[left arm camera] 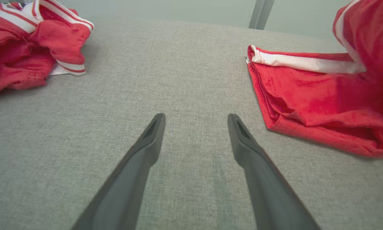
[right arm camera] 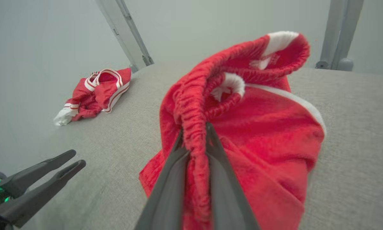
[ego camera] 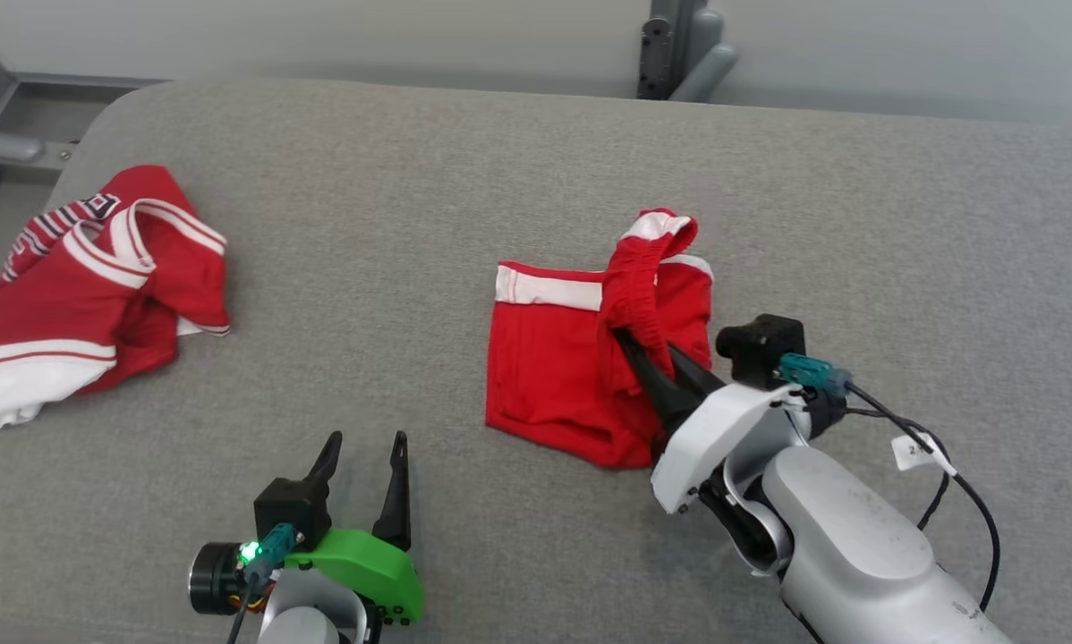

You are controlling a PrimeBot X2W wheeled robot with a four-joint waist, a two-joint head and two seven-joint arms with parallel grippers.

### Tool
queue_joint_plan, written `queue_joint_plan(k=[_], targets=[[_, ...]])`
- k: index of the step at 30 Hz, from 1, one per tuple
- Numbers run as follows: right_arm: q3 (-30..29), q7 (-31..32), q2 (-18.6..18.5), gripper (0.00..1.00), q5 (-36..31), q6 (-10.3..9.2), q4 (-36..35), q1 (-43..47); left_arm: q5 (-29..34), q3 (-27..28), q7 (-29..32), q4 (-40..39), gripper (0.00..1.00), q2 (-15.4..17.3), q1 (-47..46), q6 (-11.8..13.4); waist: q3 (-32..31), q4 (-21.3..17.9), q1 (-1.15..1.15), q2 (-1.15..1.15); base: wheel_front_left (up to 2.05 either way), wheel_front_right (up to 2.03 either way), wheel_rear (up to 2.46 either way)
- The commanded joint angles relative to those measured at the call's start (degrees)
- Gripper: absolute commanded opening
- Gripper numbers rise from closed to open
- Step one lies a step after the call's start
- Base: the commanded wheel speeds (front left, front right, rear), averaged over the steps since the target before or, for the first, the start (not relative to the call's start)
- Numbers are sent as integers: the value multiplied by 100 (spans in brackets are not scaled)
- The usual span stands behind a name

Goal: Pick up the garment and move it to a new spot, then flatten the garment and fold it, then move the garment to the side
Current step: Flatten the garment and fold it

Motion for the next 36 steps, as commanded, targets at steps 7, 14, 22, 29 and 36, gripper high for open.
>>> queue_joint_plan(k=[7,14,22,29,36], targets=[[407,-130,248,100,136,-2,857,-397,-169,-201,-2,37,100,18,-86,102,64,1043,0,12,0,0,0],[370,-508,291,100,278,-2,1141,-501,-89,25,-2,-68,100,15,4,190,9,922,0,12,0,0,0],[-1041,-532,107,100,-605,-2,655,127,153,407,-1,-401,100,17,112,203,-102,200,0,12,0,0,0],[-2483,-535,145,100,-1650,-3,-108,1166,434,789,-2,-651,100,20,300,160,-220,-470,0,12,0,0,0],[-3078,-535,286,100,-1984,-2,-397,1791,625,1073,-2,-720,100,20,563,90,-415,-889,0,12,0,0,0]])
